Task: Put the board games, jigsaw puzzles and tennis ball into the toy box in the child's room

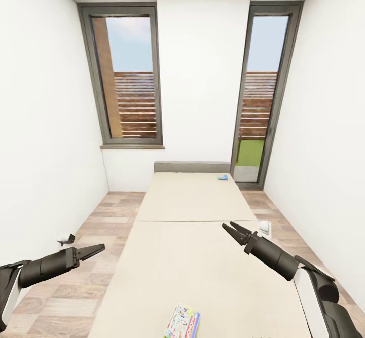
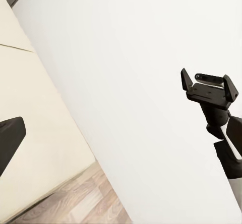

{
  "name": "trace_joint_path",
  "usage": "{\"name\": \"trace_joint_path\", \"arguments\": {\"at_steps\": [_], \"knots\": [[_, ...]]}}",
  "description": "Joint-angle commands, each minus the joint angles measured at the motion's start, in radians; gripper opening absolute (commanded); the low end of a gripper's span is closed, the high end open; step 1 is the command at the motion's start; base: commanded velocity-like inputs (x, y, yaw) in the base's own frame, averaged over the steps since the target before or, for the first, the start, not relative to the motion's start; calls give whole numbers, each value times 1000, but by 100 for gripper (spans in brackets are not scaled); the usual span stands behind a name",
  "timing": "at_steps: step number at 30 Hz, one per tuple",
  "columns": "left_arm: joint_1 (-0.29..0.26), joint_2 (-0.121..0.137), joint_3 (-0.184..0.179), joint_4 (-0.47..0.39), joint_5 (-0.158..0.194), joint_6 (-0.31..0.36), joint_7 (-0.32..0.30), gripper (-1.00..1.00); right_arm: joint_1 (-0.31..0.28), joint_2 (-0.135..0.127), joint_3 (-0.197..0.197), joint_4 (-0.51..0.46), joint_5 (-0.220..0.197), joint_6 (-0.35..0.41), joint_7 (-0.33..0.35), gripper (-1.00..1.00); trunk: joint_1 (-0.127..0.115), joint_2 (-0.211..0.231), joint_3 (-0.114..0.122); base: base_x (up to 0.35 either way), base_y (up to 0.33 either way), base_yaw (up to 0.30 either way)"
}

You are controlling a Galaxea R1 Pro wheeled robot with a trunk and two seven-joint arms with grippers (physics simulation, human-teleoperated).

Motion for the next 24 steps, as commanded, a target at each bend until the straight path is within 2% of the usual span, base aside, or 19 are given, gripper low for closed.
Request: {"name": "trace_joint_path", "arguments": {"at_steps": [1,19,24], "knots": [[0,0,0,0,0,10,-4,100,0,0,-1,0,-5,6,1,100,0,-1,0,-14,15,-36],[-2,7,1,-14,0,17,-4,100,0,1,0,0,-6,4,1,100,0,-1,0,-2,2,-5],[-3,7,2,-15,-1,29,-4,100,0,1,-1,0,-6,4,1,100,20,-36,-16,0,0,0]]}}
